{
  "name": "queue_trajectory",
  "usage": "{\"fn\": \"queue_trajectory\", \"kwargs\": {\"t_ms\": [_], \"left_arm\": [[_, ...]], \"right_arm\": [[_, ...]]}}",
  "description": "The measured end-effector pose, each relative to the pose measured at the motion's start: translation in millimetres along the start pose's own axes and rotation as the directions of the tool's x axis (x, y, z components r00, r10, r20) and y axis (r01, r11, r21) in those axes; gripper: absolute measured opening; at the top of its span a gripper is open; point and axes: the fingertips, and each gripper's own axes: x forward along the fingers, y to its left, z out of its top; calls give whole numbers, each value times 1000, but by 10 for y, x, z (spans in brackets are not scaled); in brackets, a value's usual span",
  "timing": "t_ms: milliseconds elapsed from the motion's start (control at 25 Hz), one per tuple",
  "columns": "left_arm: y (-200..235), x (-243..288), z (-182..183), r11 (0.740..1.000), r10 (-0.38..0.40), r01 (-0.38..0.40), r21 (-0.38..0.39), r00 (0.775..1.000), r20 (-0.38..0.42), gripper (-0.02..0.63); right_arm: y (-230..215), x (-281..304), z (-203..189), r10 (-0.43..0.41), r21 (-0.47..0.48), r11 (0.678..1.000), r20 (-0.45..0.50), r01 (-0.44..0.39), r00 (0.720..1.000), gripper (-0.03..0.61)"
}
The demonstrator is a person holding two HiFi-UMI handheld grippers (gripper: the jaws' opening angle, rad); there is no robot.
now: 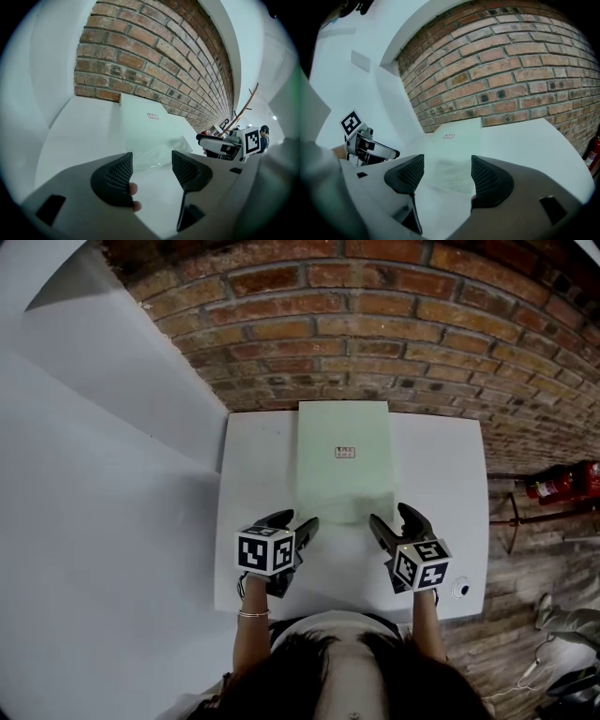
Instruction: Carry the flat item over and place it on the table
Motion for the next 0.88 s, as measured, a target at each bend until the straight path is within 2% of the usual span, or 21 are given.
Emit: {"fn": "queue_trajectory", "kwargs": {"t_ms": [480,880], "left_arm": [[-209,-191,-15,999,-21,20,32,999,44,258],[-366,-344,-9,998,-39,34,56,995,94,242]], "right_arm": [[127,-226,109,10,-9,1000,66,-10,998,330],[225,-387,150,-2,-41,999,108,6,994,290]]}}
